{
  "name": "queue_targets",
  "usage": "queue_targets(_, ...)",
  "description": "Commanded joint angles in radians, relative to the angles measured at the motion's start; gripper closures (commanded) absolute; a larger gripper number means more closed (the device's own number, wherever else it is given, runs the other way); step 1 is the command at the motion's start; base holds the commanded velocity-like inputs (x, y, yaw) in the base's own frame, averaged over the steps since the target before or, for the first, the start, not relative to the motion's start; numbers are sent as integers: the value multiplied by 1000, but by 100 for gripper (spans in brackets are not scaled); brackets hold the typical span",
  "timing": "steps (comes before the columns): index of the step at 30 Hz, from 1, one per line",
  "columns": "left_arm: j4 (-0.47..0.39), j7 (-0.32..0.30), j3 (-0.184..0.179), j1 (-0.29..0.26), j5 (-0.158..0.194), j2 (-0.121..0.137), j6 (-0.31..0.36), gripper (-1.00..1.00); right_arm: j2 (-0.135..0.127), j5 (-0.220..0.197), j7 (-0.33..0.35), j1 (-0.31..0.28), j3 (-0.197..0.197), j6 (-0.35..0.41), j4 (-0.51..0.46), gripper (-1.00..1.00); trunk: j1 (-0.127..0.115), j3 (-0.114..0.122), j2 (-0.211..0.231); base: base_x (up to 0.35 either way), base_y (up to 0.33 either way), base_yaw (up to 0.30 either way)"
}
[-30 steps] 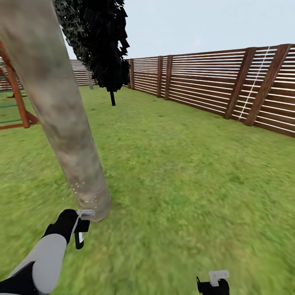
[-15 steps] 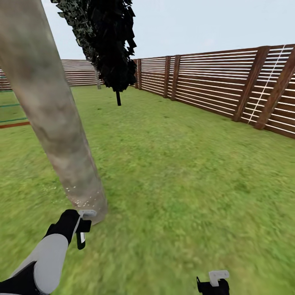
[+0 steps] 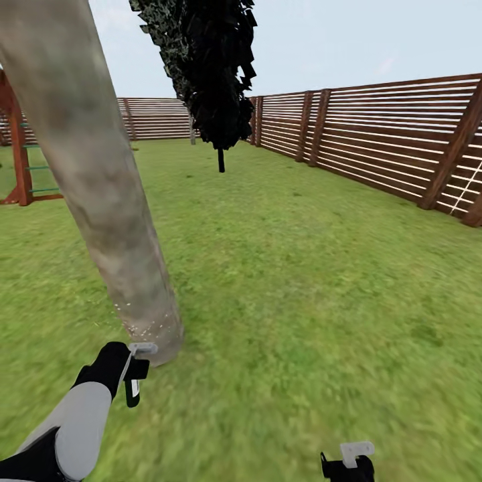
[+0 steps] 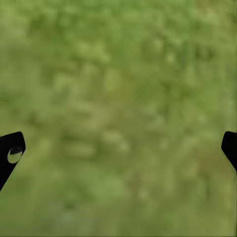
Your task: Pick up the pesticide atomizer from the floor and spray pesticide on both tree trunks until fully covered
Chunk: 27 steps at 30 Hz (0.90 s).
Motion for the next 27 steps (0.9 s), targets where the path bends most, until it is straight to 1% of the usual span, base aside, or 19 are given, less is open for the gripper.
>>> queue_targets(1,-2,-9,7,-1,-11,-1,2,100,0,1,-7,0,8,-1,0,-100,0,-1,0,119,-260,278)
queue_targets(10,-4,-9,7,-1,-11,-1,2,100,0,0,-6,0,8,-1,0,-100,0,-1,0,47,-271,266)
queue_targets(19,-2,-9,7,-1,-10,-2,2,100,0,0,-6,0,8,-1,0,-100,0,-1,0,23,-273,29)
queue_targets(23,-3,-9,9,-1,-11,-1,2,100,0,0,-6,0,8,-1,0,-100,0,-1,0,51,-270,257)
queue_targets(27,-3,-9,11,-1,-11,0,1,100,0,0,-6,0,8,-1,0,-100,0,-1,0,200,-222,275)
